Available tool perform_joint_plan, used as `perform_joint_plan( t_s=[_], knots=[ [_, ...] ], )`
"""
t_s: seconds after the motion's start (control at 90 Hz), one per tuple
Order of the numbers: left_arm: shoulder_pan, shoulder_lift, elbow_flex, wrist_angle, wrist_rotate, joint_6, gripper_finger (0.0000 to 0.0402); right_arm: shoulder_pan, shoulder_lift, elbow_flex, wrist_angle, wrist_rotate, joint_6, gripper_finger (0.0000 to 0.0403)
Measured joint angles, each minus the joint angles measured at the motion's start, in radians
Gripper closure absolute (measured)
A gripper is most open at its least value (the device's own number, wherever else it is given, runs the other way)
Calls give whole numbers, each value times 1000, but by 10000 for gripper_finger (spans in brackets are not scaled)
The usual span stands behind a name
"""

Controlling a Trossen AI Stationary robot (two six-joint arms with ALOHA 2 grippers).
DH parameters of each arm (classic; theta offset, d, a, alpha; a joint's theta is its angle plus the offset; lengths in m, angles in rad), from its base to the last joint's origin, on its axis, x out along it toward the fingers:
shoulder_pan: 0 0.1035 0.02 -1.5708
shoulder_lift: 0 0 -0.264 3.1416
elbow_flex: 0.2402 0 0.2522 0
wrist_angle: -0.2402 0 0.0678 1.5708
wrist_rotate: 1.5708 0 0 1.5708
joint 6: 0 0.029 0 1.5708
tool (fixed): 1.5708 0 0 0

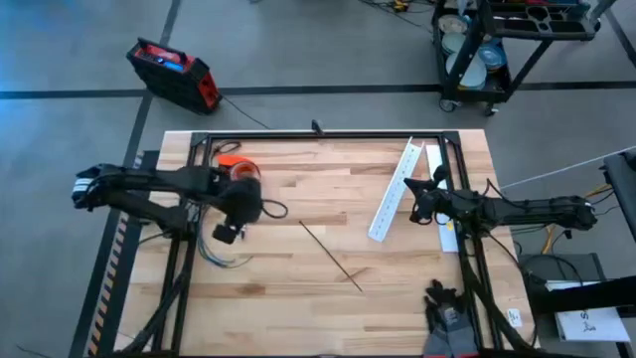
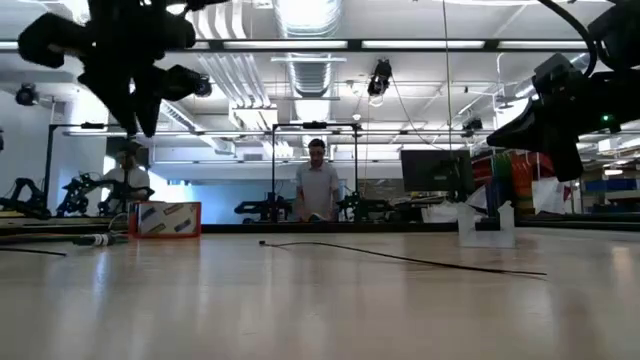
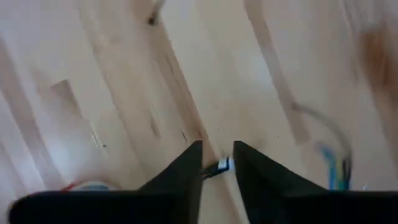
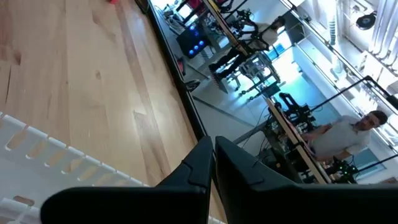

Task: Ziptie cables
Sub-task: Wrap the cables together using a black zip tie

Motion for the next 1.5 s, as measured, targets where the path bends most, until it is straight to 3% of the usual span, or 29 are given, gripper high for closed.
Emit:
perform_joint_plan(
  t_s=[0.233, 0.411, 0.633, 0.778, 1.056, 1.5],
  knots=[
    [0, 106, -96, -1, 0, 251, 193, 0, 0, 0, 0, 0, 0, 396],
    [-5, 171, -195, 74, -110, 405, 170, 0, 0, 0, 0, 0, 0, 396],
    [-5, 240, -281, 238, -137, 553, 192, 0, 0, 0, 0, 0, 0, 396],
    [-5, 275, -286, 260, -198, 614, 207, 0, 0, 0, 0, 0, 0, 396],
    [-8, 284, -283, 279, -176, 768, 247, 0, 0, 0, 0, 0, 0, 396],
    [-53, 283, -334, 347, -179, 746, 318, 0, 0, 0, 0, 0, 0, 396]
  ],
)
